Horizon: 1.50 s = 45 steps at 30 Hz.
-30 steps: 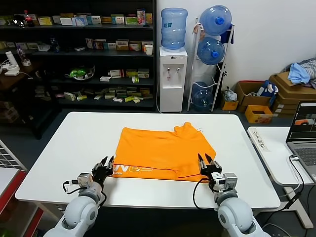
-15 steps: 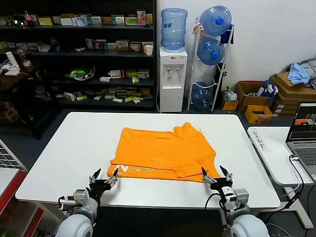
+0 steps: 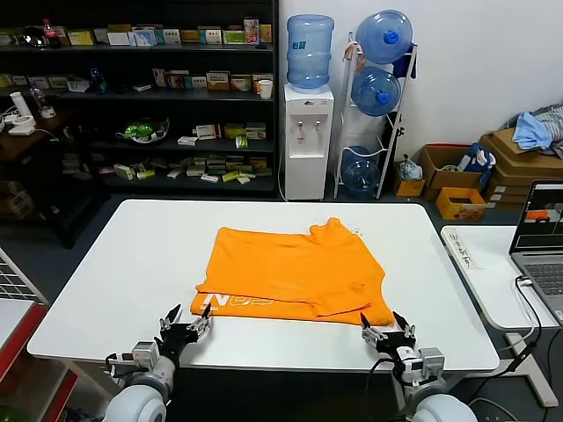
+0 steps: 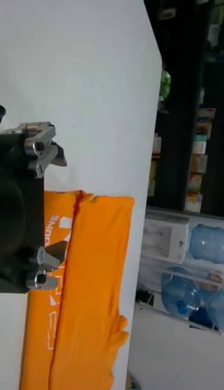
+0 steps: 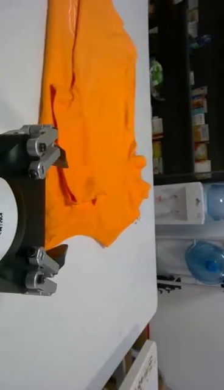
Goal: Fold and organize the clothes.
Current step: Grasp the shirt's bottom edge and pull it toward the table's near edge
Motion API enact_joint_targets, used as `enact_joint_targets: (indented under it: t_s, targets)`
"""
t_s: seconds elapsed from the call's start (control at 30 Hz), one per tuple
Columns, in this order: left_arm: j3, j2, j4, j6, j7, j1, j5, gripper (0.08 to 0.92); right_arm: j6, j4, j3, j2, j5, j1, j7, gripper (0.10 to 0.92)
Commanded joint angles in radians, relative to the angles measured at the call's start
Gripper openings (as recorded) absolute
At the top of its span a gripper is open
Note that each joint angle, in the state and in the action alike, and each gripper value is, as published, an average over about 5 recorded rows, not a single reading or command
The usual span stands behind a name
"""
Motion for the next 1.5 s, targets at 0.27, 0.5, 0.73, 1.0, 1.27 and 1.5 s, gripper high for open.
enact_joint_targets:
  t_s: [0.27, 0.5, 0.73, 1.0, 1.27, 1.5]
  targets:
    - [0.013, -0.007, 0.040, 0.011, 0.010, -0.030, -0.013, 0.728, -0.025, -0.009, 0.000, 0.003, 0.025, 0.001, 0.026, 0.673]
    - [0.019, -0.006, 0.036, 0.012, 0.007, -0.029, -0.012, 0.528, -0.027, 0.007, 0.005, -0.004, 0.028, -0.014, 0.034, 0.474]
    - [0.020, 0.005, -0.008, 0.019, -0.019, -0.012, -0.041, 0.320, -0.030, 0.039, 0.009, -0.019, 0.058, -0.041, 0.045, 0.266]
    - [0.016, 0.061, -0.142, 0.070, -0.108, 0.058, -0.142, 0.113, -0.033, 0.134, 0.033, -0.083, 0.117, -0.145, 0.068, 0.125]
    - [-0.030, 0.139, -0.290, 0.121, -0.194, 0.220, -0.227, 0.094, -0.048, 0.250, 0.076, -0.150, 0.163, -0.300, 0.106, 0.125]
    - [-0.058, 0.141, -0.386, 0.150, -0.233, 0.338, -0.227, 0.094, -0.068, 0.285, 0.104, -0.159, 0.178, -0.375, 0.126, 0.125]
